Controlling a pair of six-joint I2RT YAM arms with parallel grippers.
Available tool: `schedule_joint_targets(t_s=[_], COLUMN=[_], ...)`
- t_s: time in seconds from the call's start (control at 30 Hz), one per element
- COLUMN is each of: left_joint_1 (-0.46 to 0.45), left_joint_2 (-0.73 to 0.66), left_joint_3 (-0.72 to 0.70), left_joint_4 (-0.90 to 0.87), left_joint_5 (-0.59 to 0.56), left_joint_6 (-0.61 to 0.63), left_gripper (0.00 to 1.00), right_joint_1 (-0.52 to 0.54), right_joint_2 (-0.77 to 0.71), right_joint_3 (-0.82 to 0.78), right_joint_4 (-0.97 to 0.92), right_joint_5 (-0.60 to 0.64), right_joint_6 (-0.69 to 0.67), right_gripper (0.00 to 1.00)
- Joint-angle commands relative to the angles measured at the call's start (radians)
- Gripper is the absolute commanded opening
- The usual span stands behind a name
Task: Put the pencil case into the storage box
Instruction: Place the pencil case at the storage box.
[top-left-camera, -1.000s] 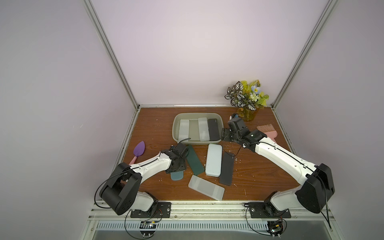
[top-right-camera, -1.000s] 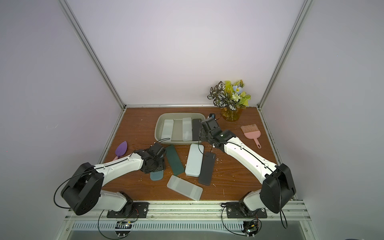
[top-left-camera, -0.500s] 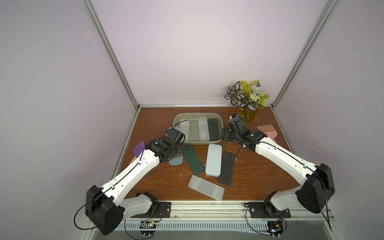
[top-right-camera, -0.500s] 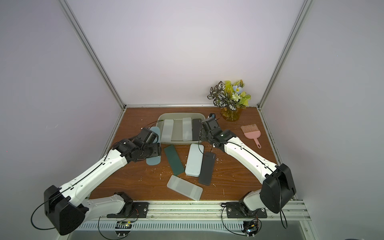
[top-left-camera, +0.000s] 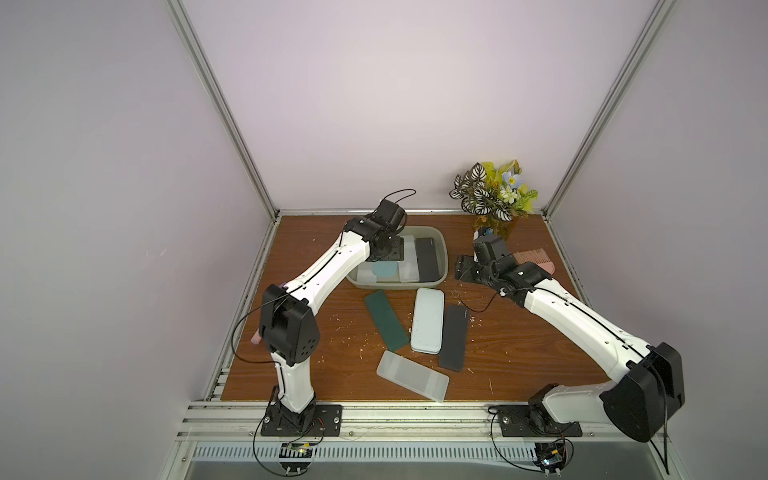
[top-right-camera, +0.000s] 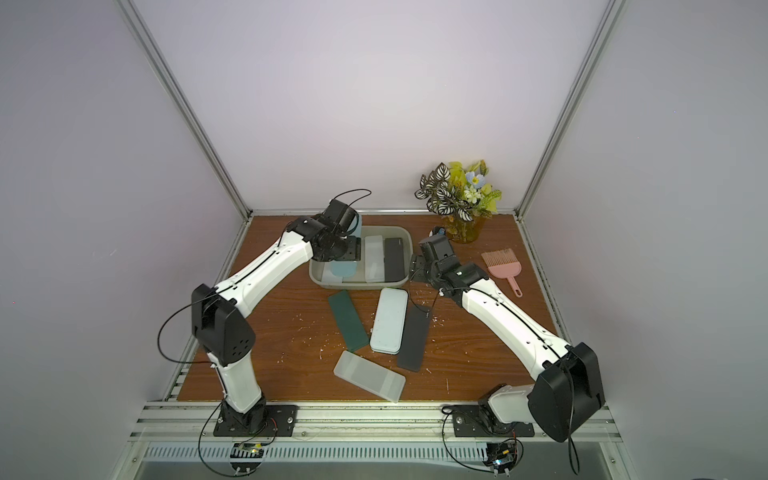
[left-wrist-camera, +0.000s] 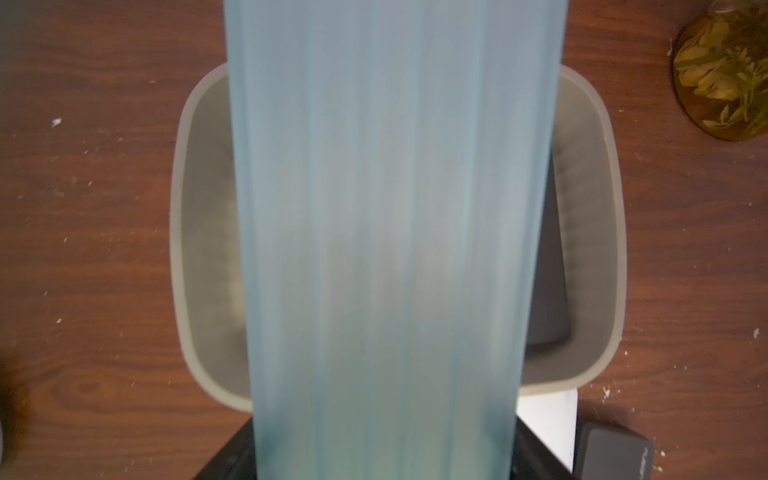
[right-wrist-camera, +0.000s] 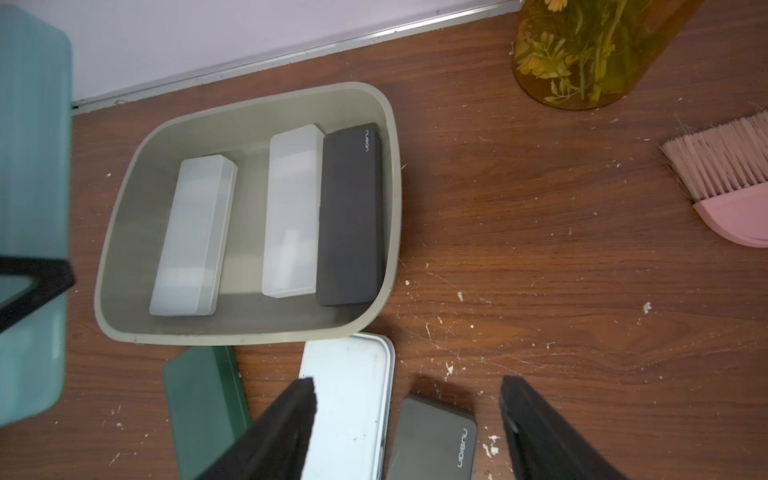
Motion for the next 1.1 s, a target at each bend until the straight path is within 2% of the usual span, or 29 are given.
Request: schedule_joint_targets(t_s=[0.0, 0.27, 0.4, 1.07], left_joint_1=[0.032, 0.048, 0.058, 0.092], left_joint_2=[0.098, 0.311, 0.368, 0.387], left_joint_3=[0.098, 0.231, 0.250, 0.188], left_joint_4=[-0.024, -0.024, -0.024, -0.020], left_joint_5=[0.022, 0.022, 0.019, -0.005], left_joint_6=[0.059, 0.086, 0.081, 0.052], left_gripper=[0.75, 0.75, 0.75, 0.75], right_joint_1=[-0.016, -0.046, -0.052, -0.061], right_joint_2=[-0.035, -0.035, -0.040, -0.046], right_joint_3=[-0.010, -0.030, -0.042, -0.073], right_joint_4=[0.007, 0.013, 0.025, 0.032], right_joint_5=[-0.025, -0.046, -0.055, -0.069], right_joint_6=[-0.023, -0.040, -0.038, -0.041], right_gripper=[0.77, 0.77, 0.77, 0.77])
